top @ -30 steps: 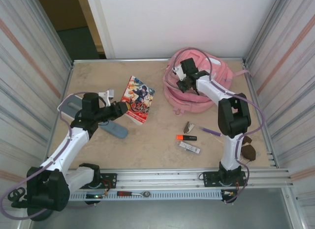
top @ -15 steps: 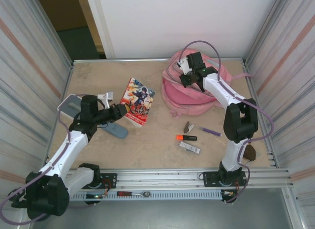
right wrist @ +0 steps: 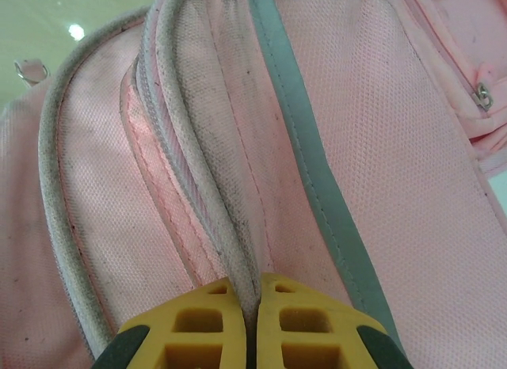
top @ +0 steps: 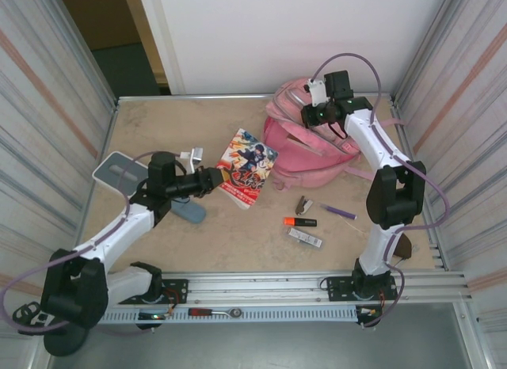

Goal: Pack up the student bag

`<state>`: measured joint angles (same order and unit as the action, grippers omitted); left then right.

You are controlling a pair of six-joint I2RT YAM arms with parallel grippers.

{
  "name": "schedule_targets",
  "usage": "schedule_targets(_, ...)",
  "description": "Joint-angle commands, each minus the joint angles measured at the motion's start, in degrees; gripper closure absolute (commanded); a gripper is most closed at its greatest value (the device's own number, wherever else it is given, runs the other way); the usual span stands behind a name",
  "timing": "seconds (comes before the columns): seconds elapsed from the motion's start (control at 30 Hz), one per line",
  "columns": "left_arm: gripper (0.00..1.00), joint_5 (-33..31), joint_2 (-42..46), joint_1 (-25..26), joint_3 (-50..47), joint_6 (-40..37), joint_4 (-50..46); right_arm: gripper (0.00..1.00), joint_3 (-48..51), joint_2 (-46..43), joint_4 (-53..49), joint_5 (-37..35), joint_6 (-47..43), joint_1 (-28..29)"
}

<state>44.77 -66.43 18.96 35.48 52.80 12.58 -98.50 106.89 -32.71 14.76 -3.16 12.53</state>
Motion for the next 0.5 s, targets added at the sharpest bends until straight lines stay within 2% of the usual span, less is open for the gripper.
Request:
schedule_targets(0.0, 1.0, 2.2, -1.9, 1.0, 4.9, 3.5, 10.8, 1.0, -3.5, -4.2, 1.6, 6.9, 4.0, -0.2)
schedule_targets(0.2, 1.0, -0.1, -8.4, 4.2, 11.0, 2.6, 10.0, 1.0, -4.4, -3.6, 2.6, 10.4, 6.9, -0.8)
schedule_targets(0.47, 1.0, -1.0, -17.6, 5.6, 15.3, 6.4, 16.5, 1.0, -4.9, -3.0, 4.3, 14.9, 11.6, -0.9)
